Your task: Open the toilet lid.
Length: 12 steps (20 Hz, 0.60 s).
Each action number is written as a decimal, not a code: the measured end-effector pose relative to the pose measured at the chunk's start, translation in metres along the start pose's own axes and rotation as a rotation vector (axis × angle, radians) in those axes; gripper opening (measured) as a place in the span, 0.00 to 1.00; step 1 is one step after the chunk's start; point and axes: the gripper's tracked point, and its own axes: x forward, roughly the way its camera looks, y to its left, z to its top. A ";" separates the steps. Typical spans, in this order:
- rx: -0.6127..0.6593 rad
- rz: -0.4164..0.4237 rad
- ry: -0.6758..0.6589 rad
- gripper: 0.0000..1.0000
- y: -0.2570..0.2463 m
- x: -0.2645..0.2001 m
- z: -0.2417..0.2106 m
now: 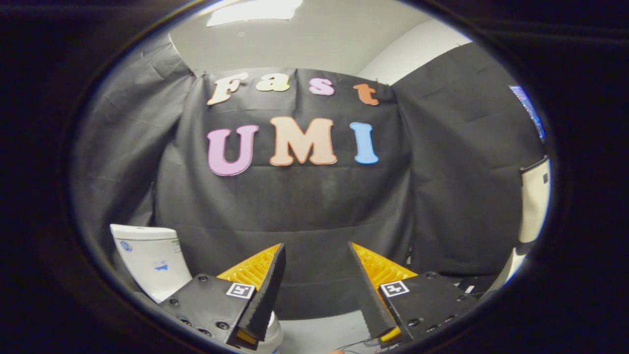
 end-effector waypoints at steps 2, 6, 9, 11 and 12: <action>-0.003 -0.112 0.013 0.77 0.001 -0.003 -0.009; 0.072 -0.180 0.029 0.77 0.033 -0.016 -0.028; 0.137 -0.206 0.043 0.77 0.056 -0.023 -0.044; 0.185 -0.220 0.068 0.77 0.069 -0.029 -0.058; 0.210 -0.225 0.079 0.77 0.076 -0.033 -0.065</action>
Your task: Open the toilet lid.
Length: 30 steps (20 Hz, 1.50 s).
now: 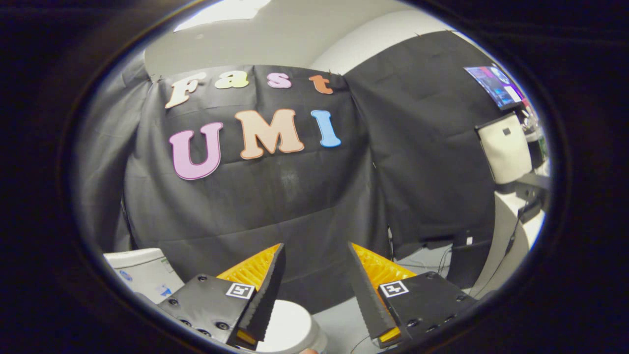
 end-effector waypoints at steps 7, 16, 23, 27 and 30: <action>0.143 -0.036 0.093 0.78 0.024 -0.032 -0.059; 0.362 -0.143 0.178 0.77 0.039 -0.052 -0.126; 0.499 -0.198 0.276 0.78 0.049 -0.065 -0.184; 0.576 -0.224 0.310 0.78 0.054 -0.085 -0.215; 0.619 -0.240 0.341 0.78 0.058 -0.092 -0.235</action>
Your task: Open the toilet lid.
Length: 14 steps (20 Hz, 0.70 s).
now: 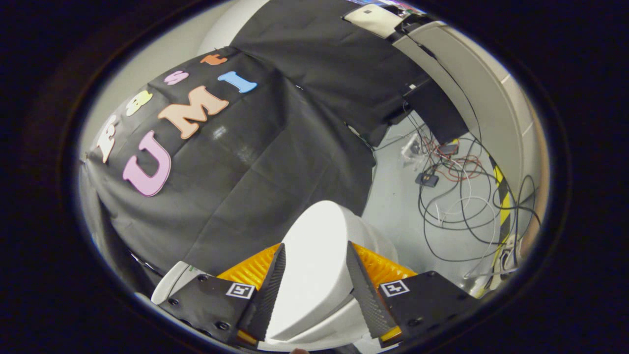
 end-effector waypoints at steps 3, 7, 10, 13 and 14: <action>0.027 -0.023 0.032 0.78 -0.007 -0.001 -0.018; 0.047 -0.031 0.064 0.78 -0.013 -0.002 -0.035; 0.078 -0.044 0.085 0.78 -0.018 -0.001 -0.046; 0.112 -0.062 0.108 0.78 -0.026 -0.003 -0.057; 0.127 -0.065 0.113 0.78 -0.027 -0.005 -0.060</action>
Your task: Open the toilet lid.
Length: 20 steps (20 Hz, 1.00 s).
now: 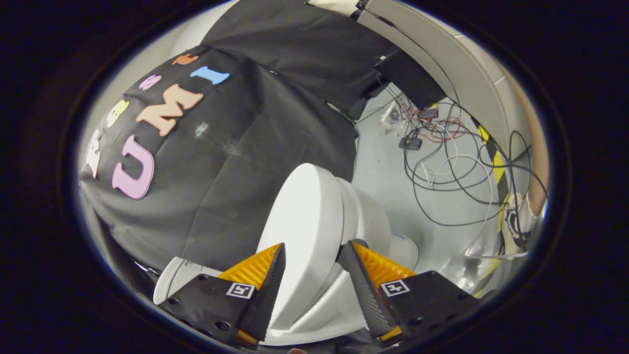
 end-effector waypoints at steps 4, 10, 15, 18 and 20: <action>0.041 -0.005 0.038 0.78 -0.005 0.000 -0.017; 0.059 -0.005 0.053 0.78 -0.007 -0.007 -0.023; 0.089 -0.035 0.036 0.78 -0.022 -0.006 -0.015; 0.125 -0.053 0.059 0.78 -0.030 -0.001 -0.018; 0.191 -0.065 0.068 0.59 -0.035 0.010 -0.020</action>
